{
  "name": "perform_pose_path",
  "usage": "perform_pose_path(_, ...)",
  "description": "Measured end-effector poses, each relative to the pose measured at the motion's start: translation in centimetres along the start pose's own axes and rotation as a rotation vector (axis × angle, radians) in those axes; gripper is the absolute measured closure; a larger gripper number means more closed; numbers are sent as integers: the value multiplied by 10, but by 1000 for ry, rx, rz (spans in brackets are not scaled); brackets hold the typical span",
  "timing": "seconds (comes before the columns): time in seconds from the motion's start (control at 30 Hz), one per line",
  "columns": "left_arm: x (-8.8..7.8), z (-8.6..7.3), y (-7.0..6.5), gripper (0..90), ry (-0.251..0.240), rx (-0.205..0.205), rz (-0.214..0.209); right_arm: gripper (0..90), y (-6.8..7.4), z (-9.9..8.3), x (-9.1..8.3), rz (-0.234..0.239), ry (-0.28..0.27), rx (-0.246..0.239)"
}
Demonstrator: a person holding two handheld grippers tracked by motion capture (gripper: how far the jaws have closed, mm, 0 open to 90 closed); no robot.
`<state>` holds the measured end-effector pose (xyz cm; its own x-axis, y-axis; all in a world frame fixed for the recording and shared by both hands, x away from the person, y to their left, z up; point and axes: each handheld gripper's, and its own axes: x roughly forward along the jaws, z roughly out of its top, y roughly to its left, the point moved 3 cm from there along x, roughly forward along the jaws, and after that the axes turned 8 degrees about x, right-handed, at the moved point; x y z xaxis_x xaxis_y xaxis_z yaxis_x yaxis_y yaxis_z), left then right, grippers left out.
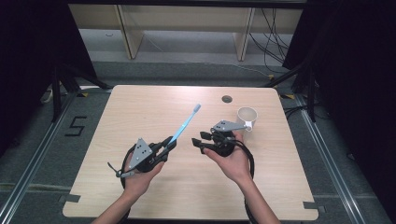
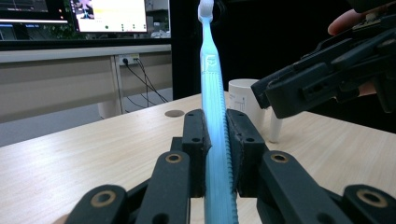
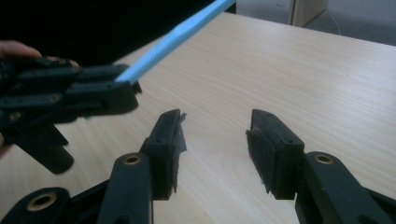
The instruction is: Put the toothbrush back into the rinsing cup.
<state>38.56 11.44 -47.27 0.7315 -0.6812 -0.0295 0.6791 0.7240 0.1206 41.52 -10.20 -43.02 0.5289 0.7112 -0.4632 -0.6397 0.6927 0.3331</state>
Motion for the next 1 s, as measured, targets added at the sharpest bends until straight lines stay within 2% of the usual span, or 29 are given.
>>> perform_pose_path(0.07,0,0,0,779,-4,2,5,548,-1,1,1,6,-20,-13)
perform_pose_path(0.13,0,1,1,779,-10,5,8,548,1,4,2,29,-63,14)
perform_pose_path(0.23,-1,1,1,780,-19,15,18,548,2,7,2,56,-92,59)
perform_pose_path(0.27,-1,1,1,779,-19,15,18,548,2,7,2,56,-92,59)
perform_pose_path(0.3,-1,1,1,779,-22,17,22,548,4,9,2,76,-110,100)
perform_pose_path(0.33,-1,1,1,779,-22,17,22,548,4,10,3,90,-122,98)
perform_pose_path(0.5,0,1,-1,779,-29,18,21,547,9,15,6,117,-138,124)
perform_pose_path(0.7,1,2,-2,779,-34,21,18,545,11,20,10,125,-152,106)
perform_pose_path(0.73,1,3,-3,779,-37,22,17,545,12,21,10,132,-144,137)
perform_pose_path(0.9,2,3,-4,779,-39,23,15,542,11,25,13,143,-159,136)
perform_pose_path(0.97,2,4,-5,779,-40,26,13,541,12,26,12,141,-151,157)
perform_pose_path(1.0,2,4,-5,779,-41,23,11,541,10,28,13,142,-161,147)
